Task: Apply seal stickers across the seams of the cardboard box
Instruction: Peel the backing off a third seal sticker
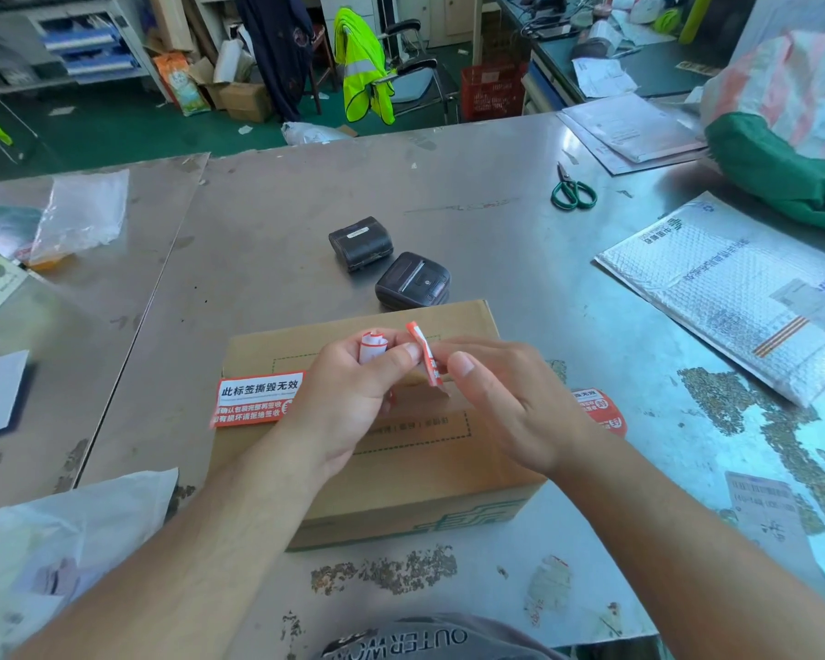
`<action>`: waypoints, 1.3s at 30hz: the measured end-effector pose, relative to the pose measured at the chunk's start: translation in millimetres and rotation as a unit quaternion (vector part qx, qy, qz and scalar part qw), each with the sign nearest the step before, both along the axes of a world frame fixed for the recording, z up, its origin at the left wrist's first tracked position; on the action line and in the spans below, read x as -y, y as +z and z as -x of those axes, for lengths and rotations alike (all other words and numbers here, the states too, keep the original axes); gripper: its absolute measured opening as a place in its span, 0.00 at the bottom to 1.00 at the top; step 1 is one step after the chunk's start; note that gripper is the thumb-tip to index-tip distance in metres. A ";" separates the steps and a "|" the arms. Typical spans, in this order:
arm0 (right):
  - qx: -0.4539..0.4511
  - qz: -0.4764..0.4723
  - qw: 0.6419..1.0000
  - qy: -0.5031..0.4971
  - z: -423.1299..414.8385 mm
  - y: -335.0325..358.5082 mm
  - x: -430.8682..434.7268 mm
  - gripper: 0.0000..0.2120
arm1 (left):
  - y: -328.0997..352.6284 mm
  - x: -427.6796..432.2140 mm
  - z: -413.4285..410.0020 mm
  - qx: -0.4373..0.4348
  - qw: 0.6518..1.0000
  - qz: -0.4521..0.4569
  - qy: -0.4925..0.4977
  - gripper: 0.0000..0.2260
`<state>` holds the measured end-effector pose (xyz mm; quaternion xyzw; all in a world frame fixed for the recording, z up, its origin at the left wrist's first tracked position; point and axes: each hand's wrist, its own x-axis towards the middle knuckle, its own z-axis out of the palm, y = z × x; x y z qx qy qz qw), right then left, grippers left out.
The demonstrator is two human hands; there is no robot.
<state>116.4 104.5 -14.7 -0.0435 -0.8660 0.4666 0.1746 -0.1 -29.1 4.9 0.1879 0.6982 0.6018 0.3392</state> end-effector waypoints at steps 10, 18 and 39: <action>-0.004 -0.014 1.000 0.010 12.1 3.5 11.5 0.26 | -3.0 9.9 7.6 0.012 0.999 -0.007 0.032 0.06; -0.032 0.002 0.999 0.027 10.4 6.6 14.8 0.20 | -3.0 10.0 7.5 0.042 0.998 -0.017 0.034 0.05; 0.029 0.272 0.961 -0.044 19.7 17.0 16.6 0.29 | 7.5 12.8 3.3 -0.138 0.989 0.005 0.049 0.08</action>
